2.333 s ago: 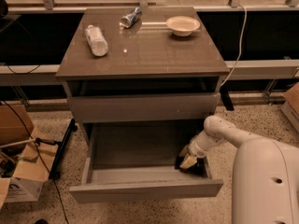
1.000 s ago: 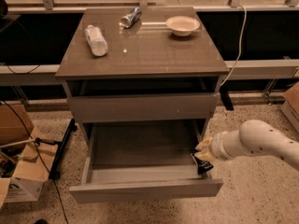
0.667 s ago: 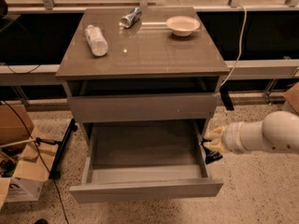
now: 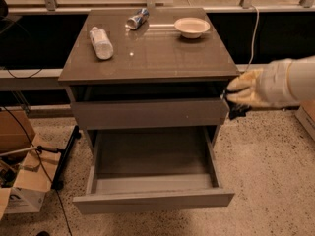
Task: Pick rxbar blueberry from middle drawer and place on counter
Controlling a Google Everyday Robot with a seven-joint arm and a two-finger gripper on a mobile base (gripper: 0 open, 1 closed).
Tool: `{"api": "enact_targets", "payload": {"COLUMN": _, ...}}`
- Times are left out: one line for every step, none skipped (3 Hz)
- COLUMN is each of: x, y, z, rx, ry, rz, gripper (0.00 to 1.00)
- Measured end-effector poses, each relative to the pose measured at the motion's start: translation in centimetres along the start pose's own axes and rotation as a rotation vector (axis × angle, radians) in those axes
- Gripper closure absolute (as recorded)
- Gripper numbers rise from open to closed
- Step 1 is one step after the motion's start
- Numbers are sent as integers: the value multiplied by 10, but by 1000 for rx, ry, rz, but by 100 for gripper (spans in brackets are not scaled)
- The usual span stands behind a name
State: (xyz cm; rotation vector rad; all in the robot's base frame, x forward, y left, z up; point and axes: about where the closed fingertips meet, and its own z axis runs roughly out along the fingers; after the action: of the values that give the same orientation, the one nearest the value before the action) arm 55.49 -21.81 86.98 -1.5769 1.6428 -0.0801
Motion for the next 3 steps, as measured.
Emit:
{"api": "enact_targets", "payload": {"x": -55, "y": -64, "z": -41, "rx": 60, "ry": -36, "rz": -109, "gripper": 100}}
{"api": "enact_targets", "payload": {"x": -68, "y": -90, "z": -62, "rx": 117, "ry": -51, "rz": -125, "gripper": 100}}
{"api": "enact_targets", "payload": {"x": -68, "y": -90, "z": -62, "rx": 117, "ry": -51, "rz": -125, "gripper": 100}}
